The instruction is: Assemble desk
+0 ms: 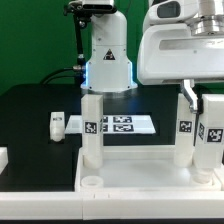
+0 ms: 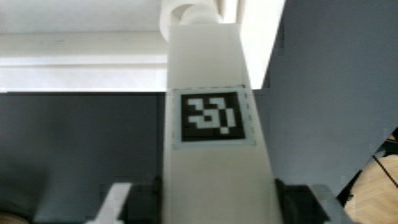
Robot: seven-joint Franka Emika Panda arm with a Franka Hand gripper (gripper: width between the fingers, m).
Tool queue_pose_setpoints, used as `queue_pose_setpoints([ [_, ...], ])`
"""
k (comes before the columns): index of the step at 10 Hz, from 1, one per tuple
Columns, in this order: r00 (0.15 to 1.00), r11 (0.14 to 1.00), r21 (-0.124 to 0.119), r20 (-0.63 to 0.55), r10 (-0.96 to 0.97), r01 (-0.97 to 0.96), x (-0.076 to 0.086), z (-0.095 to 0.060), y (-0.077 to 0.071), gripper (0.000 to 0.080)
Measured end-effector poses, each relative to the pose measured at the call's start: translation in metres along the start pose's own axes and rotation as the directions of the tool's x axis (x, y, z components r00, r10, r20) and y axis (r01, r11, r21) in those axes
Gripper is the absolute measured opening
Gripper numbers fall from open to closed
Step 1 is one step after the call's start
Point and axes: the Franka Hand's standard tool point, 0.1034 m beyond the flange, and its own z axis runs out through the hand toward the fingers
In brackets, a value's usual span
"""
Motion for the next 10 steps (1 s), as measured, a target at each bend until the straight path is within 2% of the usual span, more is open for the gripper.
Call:
queue_pose_setpoints([
  [4,1.000,1.000,-0.007,0.001,-0.005,0.005,0.000,0.001,0.008,0.0285],
  [7,1.000,1.000,-0.008,0.008,-0.004,0.005,-0.002,0.003,0.008,0.0285],
  [10,1.000,1.000,-0.015,0.020,-0.003,0.003,-0.007,0.011,0.012,0.0285],
])
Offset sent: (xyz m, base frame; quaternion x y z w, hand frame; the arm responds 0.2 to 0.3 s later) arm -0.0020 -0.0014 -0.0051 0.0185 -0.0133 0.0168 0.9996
